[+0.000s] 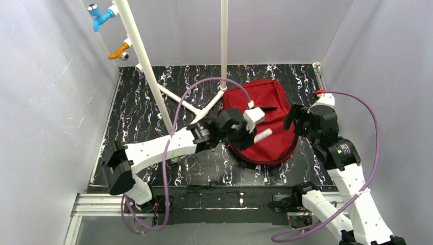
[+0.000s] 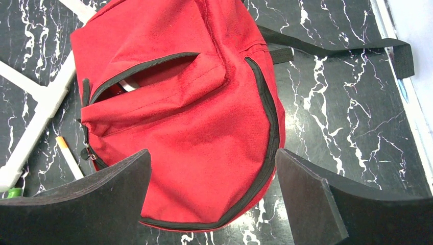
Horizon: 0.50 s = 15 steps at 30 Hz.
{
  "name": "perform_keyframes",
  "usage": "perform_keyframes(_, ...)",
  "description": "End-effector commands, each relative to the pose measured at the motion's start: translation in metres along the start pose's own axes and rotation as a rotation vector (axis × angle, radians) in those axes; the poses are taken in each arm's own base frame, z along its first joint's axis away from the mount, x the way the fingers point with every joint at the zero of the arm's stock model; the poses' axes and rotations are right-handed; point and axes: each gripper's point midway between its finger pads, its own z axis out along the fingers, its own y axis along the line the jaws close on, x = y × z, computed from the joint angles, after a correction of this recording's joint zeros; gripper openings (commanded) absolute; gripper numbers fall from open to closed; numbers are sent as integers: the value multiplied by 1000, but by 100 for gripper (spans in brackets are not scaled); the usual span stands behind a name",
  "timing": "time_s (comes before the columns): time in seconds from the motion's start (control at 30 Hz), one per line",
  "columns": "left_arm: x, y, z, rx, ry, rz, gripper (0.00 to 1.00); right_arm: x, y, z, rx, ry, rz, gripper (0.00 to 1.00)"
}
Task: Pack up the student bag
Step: Place the stationery in the student bag.
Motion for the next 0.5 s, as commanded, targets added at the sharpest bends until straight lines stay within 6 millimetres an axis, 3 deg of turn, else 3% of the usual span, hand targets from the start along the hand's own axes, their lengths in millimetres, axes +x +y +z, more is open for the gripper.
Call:
perform_keyframes(0.0, -3, 39, -2, -289, 116, -230, 0, -12, 3, 1, -9, -50, 27, 98)
perform_keyframes(0.2, -25, 55, 22, -390, 137, -302, 0, -17, 1, -4, 1, -62, 25, 98)
perform_keyframes(0.47, -39, 78, 46, -490, 121, -332, 0, -16, -1, -5, 9, -61, 19, 98)
